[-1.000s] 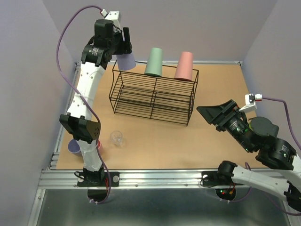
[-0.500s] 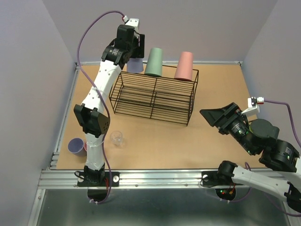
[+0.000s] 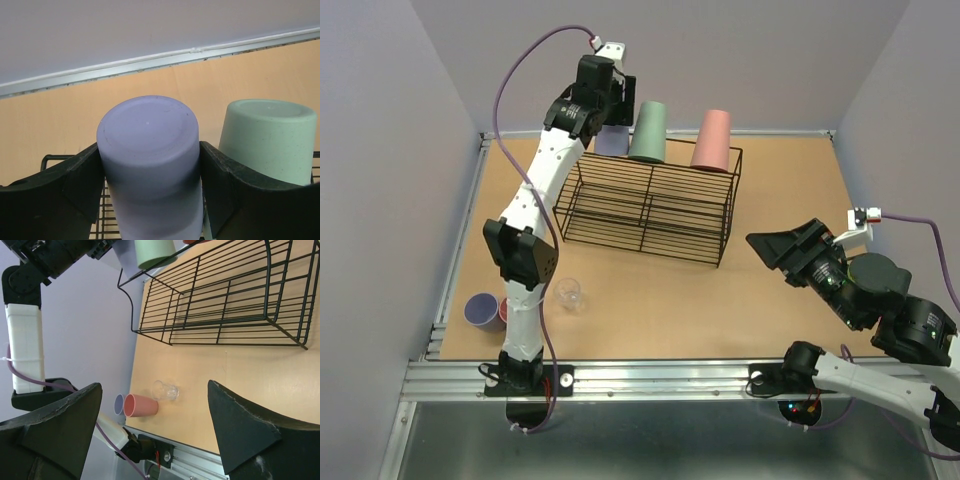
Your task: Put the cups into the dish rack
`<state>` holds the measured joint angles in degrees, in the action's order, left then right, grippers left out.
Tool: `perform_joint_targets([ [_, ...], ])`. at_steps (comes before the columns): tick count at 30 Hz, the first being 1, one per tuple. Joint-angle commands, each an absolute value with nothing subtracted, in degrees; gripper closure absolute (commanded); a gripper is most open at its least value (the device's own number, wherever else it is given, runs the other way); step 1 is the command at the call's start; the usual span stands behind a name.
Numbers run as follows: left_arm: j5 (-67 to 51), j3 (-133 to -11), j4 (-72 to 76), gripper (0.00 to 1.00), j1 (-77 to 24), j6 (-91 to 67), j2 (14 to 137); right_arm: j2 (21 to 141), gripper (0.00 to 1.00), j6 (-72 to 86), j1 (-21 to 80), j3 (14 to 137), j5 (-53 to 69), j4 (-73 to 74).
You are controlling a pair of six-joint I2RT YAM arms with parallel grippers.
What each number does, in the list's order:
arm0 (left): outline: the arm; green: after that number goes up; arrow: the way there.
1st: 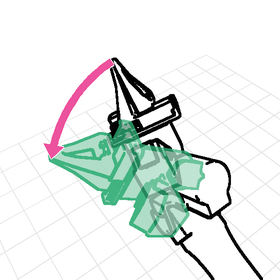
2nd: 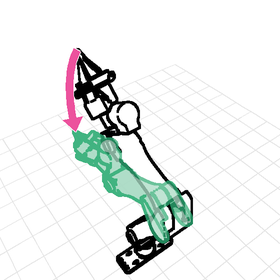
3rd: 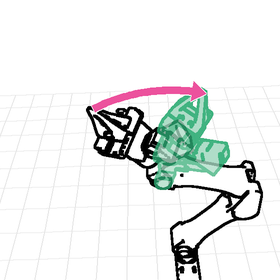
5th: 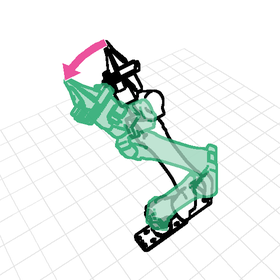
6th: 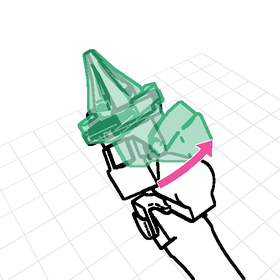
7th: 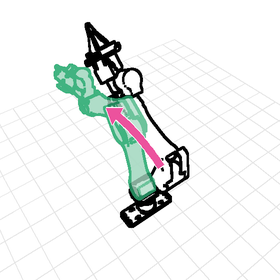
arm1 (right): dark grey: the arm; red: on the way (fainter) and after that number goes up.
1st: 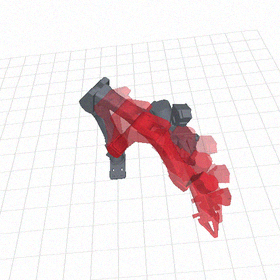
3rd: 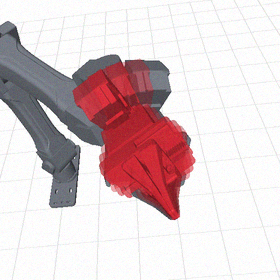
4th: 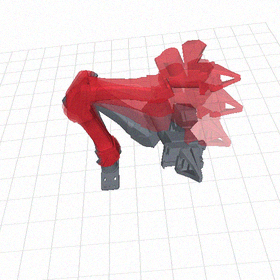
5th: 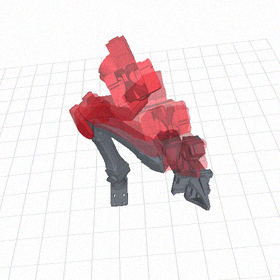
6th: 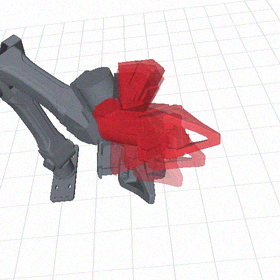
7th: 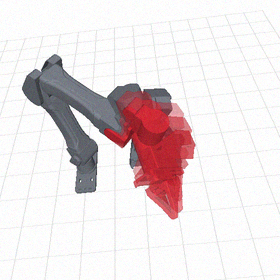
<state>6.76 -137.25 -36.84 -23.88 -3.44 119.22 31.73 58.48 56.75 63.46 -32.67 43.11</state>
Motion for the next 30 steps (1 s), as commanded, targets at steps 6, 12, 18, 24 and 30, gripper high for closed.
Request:
perform_joint_targets([
  [6,5.2,-139.6,-37.9,0.79,-25.1,-4.7,121.0,31.2,0.09,59.0,57.1,63.5,-34.5,43.5],
  [12,4.7,-139.1,-38.1,0.79,-25.2,-6.1,120.8,30.5,0.09,59.1,57.0,63.7,-34.7,43.9],
  [18,2.7,-137.2,-37.6,0.79,-25.9,-8.8,120.3,30.1,0.09,59.4,57.0,63.6,-34.5,44.4],
  [24,1.1,-135.0,-36.6,0.8,-27.3,-10.6,119.8,29.3,0.09,59.7,57.1,63.7,-34.5,44.9],
  [30,0.4,-134.3,-35.9,0.8,-28.2,-12.2,119.8,28.6,0.09,59.9,57.1,63.9,-34.5,45.8],
])
